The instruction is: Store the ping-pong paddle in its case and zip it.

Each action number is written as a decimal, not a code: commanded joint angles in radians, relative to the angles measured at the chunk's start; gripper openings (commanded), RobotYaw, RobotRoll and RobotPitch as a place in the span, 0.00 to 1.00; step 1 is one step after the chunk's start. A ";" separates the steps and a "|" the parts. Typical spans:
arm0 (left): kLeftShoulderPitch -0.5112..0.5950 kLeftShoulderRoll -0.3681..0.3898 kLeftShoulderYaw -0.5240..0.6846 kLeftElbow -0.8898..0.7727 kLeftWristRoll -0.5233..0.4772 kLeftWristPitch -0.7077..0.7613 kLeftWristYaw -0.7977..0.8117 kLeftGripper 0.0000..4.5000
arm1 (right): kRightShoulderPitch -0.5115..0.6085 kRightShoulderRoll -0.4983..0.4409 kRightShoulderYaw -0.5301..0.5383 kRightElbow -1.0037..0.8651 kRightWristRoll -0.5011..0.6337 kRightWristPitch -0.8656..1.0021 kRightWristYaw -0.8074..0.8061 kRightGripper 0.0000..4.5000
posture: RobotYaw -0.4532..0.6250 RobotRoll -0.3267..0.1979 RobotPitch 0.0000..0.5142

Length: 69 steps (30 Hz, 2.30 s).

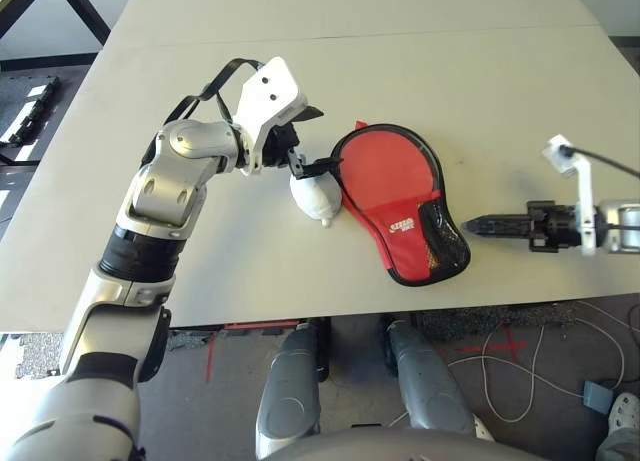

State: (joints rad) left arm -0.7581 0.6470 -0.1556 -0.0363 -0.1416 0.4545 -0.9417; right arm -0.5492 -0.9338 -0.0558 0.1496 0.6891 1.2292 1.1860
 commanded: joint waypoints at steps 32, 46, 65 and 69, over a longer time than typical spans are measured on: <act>-0.021 0.148 0.098 0.038 -0.027 0.033 -0.044 1.00 | -0.565 0.390 0.138 0.963 -0.567 -1.257 0.200 1.00 | 0.40 0.62 0.50; 0.004 0.150 0.102 -0.010 -0.039 0.079 -0.042 1.00 | -0.561 0.482 0.212 1.054 -0.719 -1.379 0.234 1.00 | 0.43 0.62 0.52; -0.006 0.156 0.102 0.000 -0.056 0.090 -0.045 1.00 | -0.560 0.442 0.243 1.085 -0.808 -1.396 0.221 1.00 | 0.42 0.62 0.51; -0.008 0.155 0.100 0.001 -0.058 0.091 -0.047 1.00 | -0.566 0.437 0.251 1.087 -0.818 -1.407 0.217 1.00 | 0.42 0.62 0.51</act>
State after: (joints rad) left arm -0.7652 0.7979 -0.0590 -0.0358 -0.1932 0.5438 -0.9828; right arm -1.1462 -0.4856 0.1602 1.1938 -0.0781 -0.1889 1.3976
